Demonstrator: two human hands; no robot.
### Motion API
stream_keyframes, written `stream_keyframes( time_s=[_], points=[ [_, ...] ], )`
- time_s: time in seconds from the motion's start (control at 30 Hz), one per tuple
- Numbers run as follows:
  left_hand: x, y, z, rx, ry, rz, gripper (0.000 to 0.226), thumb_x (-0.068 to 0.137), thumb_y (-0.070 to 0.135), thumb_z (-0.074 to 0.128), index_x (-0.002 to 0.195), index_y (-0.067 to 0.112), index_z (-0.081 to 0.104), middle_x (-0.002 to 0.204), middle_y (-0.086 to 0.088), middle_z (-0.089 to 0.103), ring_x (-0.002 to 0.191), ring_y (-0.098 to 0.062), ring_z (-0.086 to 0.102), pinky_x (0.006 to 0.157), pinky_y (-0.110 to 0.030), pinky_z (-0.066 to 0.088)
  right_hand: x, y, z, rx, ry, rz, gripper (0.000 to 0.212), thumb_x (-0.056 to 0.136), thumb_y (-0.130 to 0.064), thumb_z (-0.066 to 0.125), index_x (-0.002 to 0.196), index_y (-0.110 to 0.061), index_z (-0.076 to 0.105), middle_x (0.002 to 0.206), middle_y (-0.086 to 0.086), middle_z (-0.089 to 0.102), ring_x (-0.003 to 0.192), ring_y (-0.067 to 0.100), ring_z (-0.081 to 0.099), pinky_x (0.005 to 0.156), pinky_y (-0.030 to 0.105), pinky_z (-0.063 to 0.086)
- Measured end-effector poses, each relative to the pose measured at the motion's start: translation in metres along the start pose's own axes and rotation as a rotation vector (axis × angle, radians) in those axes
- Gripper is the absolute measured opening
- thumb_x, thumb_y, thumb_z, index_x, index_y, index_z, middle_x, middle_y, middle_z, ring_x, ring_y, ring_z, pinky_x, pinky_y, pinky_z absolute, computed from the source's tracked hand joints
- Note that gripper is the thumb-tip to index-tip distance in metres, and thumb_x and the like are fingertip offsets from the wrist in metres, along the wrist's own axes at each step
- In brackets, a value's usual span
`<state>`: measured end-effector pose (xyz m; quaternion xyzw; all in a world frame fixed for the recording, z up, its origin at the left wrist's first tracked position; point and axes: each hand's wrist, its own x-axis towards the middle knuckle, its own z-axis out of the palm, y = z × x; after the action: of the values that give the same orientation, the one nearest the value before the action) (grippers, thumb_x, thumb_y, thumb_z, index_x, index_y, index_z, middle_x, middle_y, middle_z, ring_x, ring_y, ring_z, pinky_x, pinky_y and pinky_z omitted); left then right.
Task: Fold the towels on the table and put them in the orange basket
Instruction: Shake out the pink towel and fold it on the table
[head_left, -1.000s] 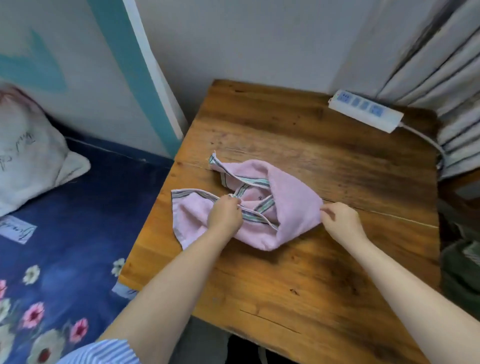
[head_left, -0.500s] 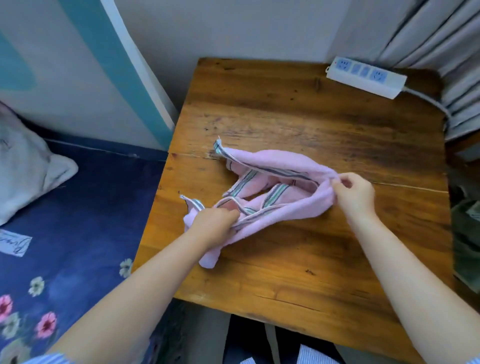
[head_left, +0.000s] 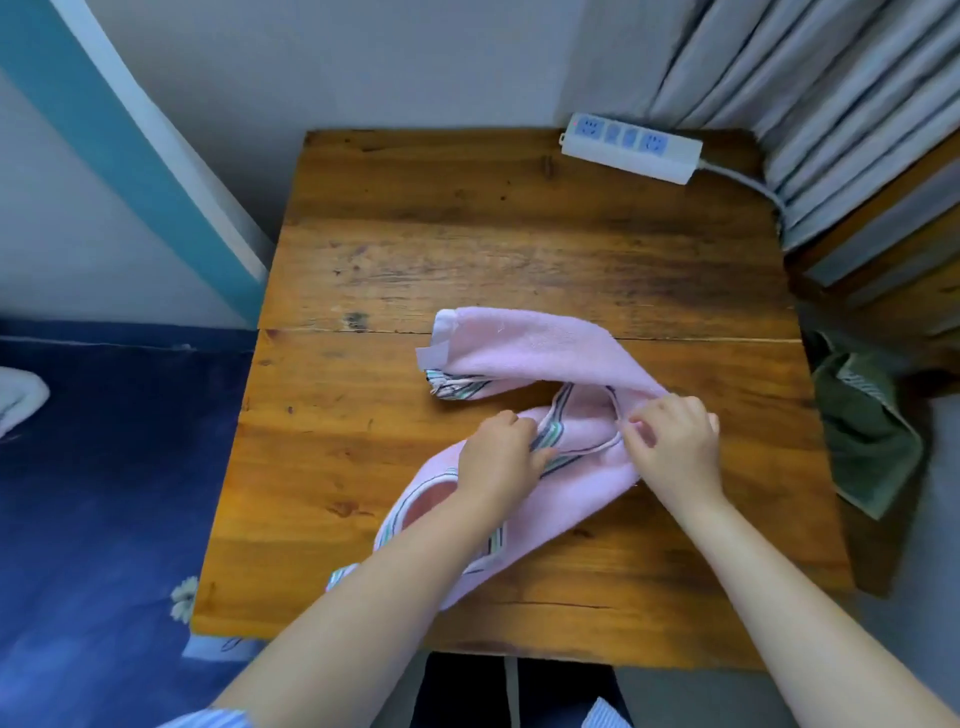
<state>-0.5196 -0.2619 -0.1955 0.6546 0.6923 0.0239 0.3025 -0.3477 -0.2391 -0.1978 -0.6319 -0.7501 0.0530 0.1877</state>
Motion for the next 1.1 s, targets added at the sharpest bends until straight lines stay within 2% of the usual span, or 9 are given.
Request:
stream_keyframes(
  time_s=[0.17, 0.33, 0.4, 0.47, 0.6, 0.67, 0.77, 0.93, 1.1],
  points=[
    [0.014, 0.008, 0.007, -0.293, 0.078, -0.096, 0.024, 0.09, 0.023, 0.053, 0.071, 0.009, 0.053, 0.075, -0.016, 0.054, 0.078, -0.032, 0.049, 0.061, -0.035, 0.028, -0.002, -0.002, 0.018, -0.137, -0.348, 0.302, 0.031, 0.084, -0.035, 0.06, 0.089, -0.006, 0.071, 0.096, 0.012, 0.065, 0.1, 0.032, 0.049, 0.081, 0.036, 0.032],
    [0.015, -0.01, -0.01, -0.397, 0.184, -0.115, 0.018, 0.088, 0.017, 0.057, 0.077, 0.004, 0.065, 0.076, -0.013, 0.065, 0.072, -0.024, 0.052, 0.055, -0.026, 0.019, 0.001, -0.009, 0.023, -0.147, -0.39, 0.43, 0.021, 0.086, -0.017, 0.051, 0.085, -0.006, 0.069, 0.097, 0.013, 0.062, 0.103, 0.033, 0.047, 0.084, 0.036, 0.035],
    [0.013, -0.013, -0.019, -0.428, 0.199, -0.114, 0.018, 0.087, 0.014, 0.057, 0.072, 0.007, 0.064, 0.072, -0.013, 0.064, 0.067, -0.019, 0.048, 0.053, -0.025, 0.02, 0.0, -0.009, 0.021, -0.036, -0.4, 0.466, 0.02, 0.084, -0.01, 0.051, 0.071, -0.006, 0.066, 0.085, 0.015, 0.059, 0.093, 0.033, 0.049, 0.074, 0.034, 0.036],
    [0.01, -0.015, -0.032, -0.491, 0.242, -0.144, 0.023, 0.087, 0.011, 0.056, 0.064, 0.011, 0.059, 0.061, -0.005, 0.055, 0.065, -0.016, 0.045, 0.053, -0.024, 0.024, 0.002, -0.009, 0.014, 0.308, -0.363, 0.591, 0.019, 0.084, -0.006, 0.054, 0.068, -0.003, 0.064, 0.077, 0.016, 0.06, 0.079, 0.03, 0.052, 0.062, 0.028, 0.034],
    [0.008, -0.024, -0.082, -0.64, 0.447, -0.223, 0.027, 0.089, 0.012, 0.053, 0.062, 0.012, 0.057, 0.06, -0.003, 0.05, 0.062, -0.016, 0.042, 0.057, -0.029, 0.026, 0.029, -0.004, -0.022, 0.824, -0.169, 0.781, 0.01, 0.085, -0.001, 0.055, 0.088, -0.005, 0.064, 0.078, 0.008, 0.059, 0.072, 0.018, 0.051, 0.061, 0.025, 0.038],
    [0.006, -0.03, -0.115, -0.715, 0.57, -0.227, 0.019, 0.09, 0.014, 0.052, 0.081, 0.006, 0.067, 0.074, -0.006, 0.059, 0.072, -0.016, 0.049, 0.061, -0.025, 0.033, 0.05, -0.003, -0.048, 0.886, -0.107, 0.784, 0.009, 0.087, -0.002, 0.054, 0.087, -0.007, 0.061, 0.071, 0.003, 0.056, 0.063, 0.012, 0.049, 0.054, 0.02, 0.04],
    [0.0, -0.038, -0.163, -0.778, 0.737, -0.21, 0.019, 0.092, 0.017, 0.049, 0.085, 0.007, 0.064, 0.081, -0.004, 0.059, 0.079, -0.016, 0.051, 0.07, -0.024, 0.037, 0.082, -0.009, -0.09, 0.944, -0.032, 0.767, 0.021, 0.087, -0.004, 0.054, 0.069, -0.013, 0.058, 0.062, -0.002, 0.057, 0.058, 0.01, 0.052, 0.046, 0.016, 0.043],
    [-0.015, -0.044, -0.223, -0.887, 1.02, -0.209, 0.021, 0.093, 0.016, 0.048, 0.092, 0.0, 0.062, 0.098, -0.022, 0.064, 0.089, -0.033, 0.055, 0.08, -0.037, 0.045, 0.121, -0.028, -0.149, 1.035, 0.106, 0.723, 0.017, 0.09, -0.008, 0.051, 0.075, -0.014, 0.057, 0.056, -0.008, 0.061, 0.065, 0.008, 0.054, 0.065, 0.026, 0.044],
    [-0.04, -0.046, -0.235, -1.046, 0.922, -0.213, 0.032, 0.089, 0.01, 0.048, 0.059, 0.018, 0.045, 0.061, 0.004, 0.045, 0.058, -0.011, 0.039, 0.052, -0.018, 0.037, 0.128, -0.055, -0.165, 0.932, 0.136, 0.622, 0.023, 0.091, -0.01, 0.049, 0.069, -0.016, 0.051, 0.071, 0.003, 0.052, 0.064, 0.015, 0.052, 0.049, 0.021, 0.052]
  ],
)
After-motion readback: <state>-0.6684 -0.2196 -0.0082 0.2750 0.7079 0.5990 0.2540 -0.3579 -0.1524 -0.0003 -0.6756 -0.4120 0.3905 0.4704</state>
